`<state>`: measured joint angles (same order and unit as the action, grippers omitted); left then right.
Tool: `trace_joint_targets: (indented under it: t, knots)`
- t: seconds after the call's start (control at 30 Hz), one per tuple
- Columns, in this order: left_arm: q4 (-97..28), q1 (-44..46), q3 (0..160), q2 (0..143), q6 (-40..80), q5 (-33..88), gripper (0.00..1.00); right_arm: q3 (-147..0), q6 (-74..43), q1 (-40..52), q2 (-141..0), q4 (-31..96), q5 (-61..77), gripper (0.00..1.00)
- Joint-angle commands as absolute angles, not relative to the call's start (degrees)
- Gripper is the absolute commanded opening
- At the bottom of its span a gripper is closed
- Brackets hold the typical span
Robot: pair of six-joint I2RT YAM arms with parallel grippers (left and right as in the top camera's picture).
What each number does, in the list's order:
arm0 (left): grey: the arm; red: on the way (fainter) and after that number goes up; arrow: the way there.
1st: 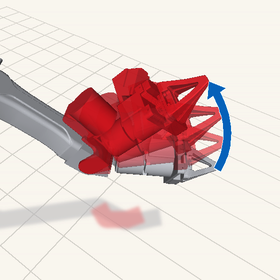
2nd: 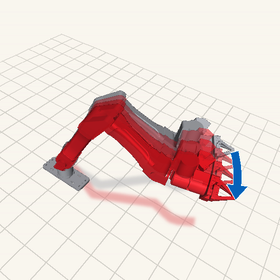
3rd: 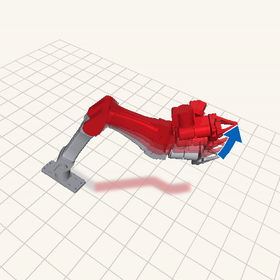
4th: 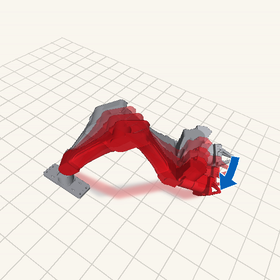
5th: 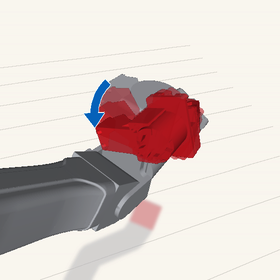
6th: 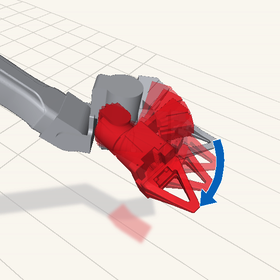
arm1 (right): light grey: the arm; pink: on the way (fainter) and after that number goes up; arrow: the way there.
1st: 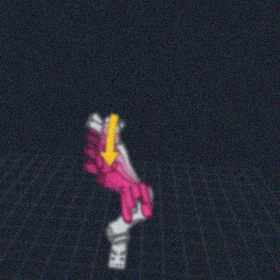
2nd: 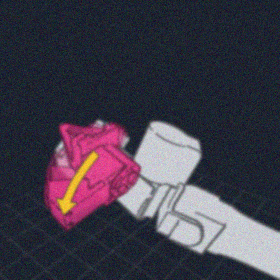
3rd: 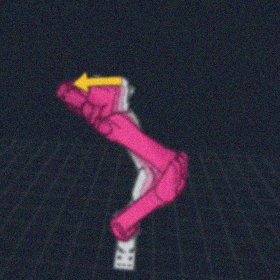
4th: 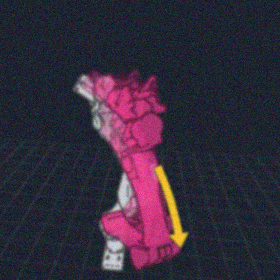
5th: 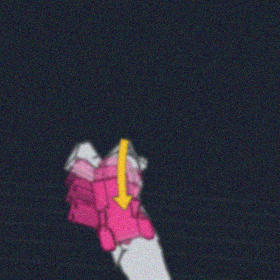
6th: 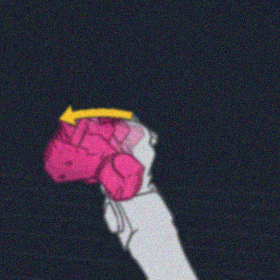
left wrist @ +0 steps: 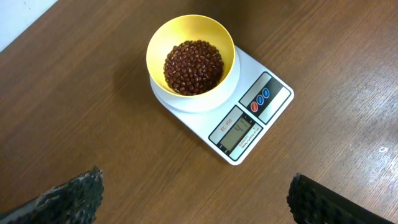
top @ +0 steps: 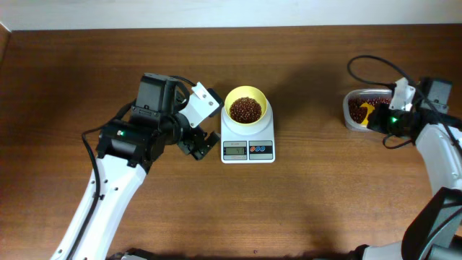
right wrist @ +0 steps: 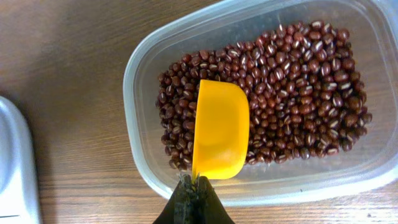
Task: Scoop item into bowl and weigh 50g on scale
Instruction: 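Dip the scoop into the red beans again with the right gripper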
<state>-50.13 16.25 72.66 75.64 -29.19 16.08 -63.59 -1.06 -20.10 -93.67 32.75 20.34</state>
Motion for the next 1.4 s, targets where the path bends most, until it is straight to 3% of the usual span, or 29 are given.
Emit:
trace_joint_targets:
  t: [0.0,0.3,0.57,0.8,1.13,1.37]
  knots:
    - [-50.1,15.9,73.6,75.0,-30.1,16.1,0.99,-63.9,-3.2,-23.0,-96.1,33.3,27.1,0.04]
    - [-50.1,15.9,73.6,75.0,-30.1,16.1,0.99,-63.9,-3.5,-31.7,-99.8,32.8,44.5,0.04]
    - [-50.1,15.9,73.6,75.0,-30.1,16.1,0.99,-63.9,-5.0,-34.6,-99.8,32.8,46.4,0.04]
    - [-50.1,15.9,73.6,75.0,-30.1,16.1,0.99,-63.9,-5.0,-39.0,-99.8,32.7,57.1,0.04]
    - [-50.1,15.9,73.6,75.0,-30.1,16.1,0.99,-63.9,-5.0,-39.0,-99.8,32.8,74.4,0.04]
    - [-50.1,15.9,73.6,75.0,-30.1,16.1,0.99,-63.9,-5.2,-36.7,-99.8,32.8,77.8,0.04]
